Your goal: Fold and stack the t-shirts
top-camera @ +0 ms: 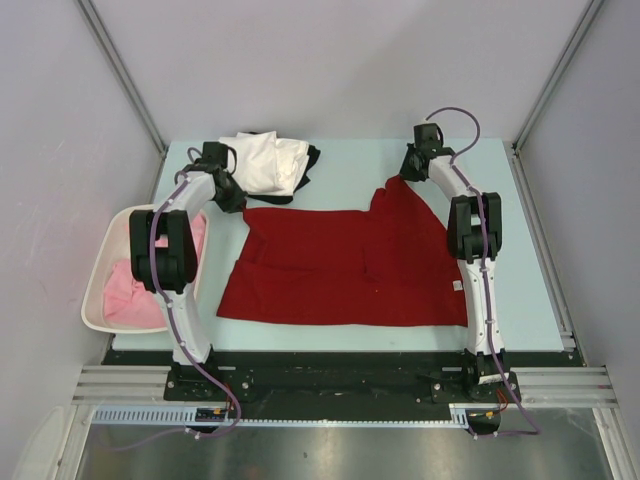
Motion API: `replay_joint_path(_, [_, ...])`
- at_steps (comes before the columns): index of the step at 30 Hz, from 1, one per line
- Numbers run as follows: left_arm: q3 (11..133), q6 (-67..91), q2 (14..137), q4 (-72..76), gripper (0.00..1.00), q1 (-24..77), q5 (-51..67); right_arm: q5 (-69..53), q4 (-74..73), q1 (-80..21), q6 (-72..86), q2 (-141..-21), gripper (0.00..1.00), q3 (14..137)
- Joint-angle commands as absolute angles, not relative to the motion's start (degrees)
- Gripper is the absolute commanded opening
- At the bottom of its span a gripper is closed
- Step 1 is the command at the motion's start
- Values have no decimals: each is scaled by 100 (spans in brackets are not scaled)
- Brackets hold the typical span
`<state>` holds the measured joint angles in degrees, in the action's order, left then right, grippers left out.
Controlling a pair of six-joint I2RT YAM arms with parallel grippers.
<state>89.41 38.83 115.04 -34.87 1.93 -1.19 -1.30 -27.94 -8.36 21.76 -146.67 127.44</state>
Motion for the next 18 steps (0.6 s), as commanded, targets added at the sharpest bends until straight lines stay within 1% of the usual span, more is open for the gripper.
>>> replay_joint_path(1, [8930, 3753, 11197, -3480, 15, 132, -44, 0, -3524, -897, 2259, -15021, 1, 12770])
replay_joint_path(5, [9017, 3700, 11083, -3559, 15, 88, -44, -88, -3498, -765, 2391, -14618, 0, 12526])
replay_joint_path(9, [9333, 3552, 10986, -3753, 15, 26, -44, -123, -2876, -650, 2426, -13678, 0, 11806])
replay_joint_path(13, [9825, 3349, 10943, -4087, 15, 18, 95, -369, -2646, -545, 2382, -12887, 0, 11278])
replay_joint_path(18, [9817, 3182, 10767, -4218, 17, 18, 237, -509, -2224, -449, 2408, -11798, 0, 10416])
